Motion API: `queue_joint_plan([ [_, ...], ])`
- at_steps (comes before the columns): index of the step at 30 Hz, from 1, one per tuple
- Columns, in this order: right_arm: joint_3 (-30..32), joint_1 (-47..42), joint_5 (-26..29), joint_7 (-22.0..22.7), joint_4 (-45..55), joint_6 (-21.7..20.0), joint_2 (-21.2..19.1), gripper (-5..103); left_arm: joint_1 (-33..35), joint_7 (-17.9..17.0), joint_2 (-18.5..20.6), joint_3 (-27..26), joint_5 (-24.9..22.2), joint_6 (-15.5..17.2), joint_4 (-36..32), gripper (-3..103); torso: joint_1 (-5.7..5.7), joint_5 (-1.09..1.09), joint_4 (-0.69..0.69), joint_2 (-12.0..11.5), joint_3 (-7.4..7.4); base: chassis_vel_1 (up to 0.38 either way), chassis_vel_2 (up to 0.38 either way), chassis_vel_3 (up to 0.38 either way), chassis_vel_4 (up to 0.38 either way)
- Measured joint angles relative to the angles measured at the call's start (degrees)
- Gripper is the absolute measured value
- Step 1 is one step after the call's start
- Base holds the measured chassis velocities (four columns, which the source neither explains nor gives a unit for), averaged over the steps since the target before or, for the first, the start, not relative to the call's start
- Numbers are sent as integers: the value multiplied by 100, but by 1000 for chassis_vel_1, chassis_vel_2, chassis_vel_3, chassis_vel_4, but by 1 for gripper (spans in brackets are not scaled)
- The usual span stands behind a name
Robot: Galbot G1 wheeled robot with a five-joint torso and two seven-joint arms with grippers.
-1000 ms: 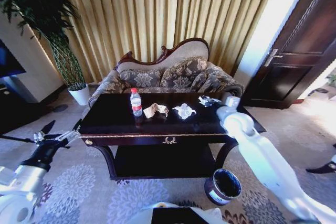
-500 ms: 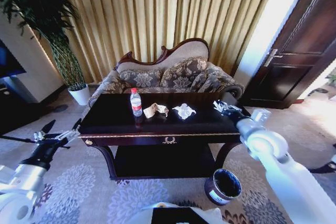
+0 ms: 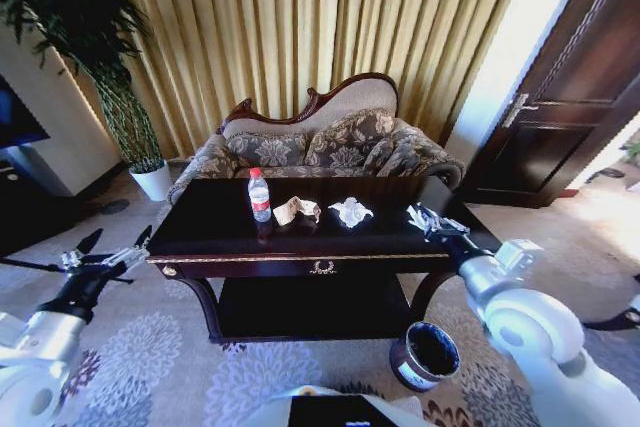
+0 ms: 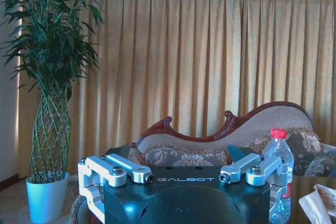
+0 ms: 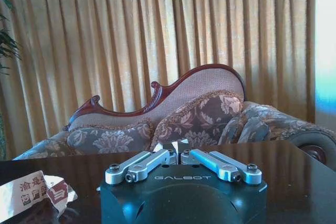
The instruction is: Move to the front of the table and place the trash on the table into the trash bin.
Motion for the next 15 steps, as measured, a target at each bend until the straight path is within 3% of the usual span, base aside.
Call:
queue_joint_plan([
  [8,-2,-209,-273,-20,32,131,186,0,-5,-10,10,-18,-2,126,-60,100,1,1,-1,-1,1,82,-76,-71,89],
  [15,-52,-213,-344,-26,9,139,240,0,7,-14,4,-26,-2,137,-64,100,0,1,0,0,0,214,-236,-213,215],
])
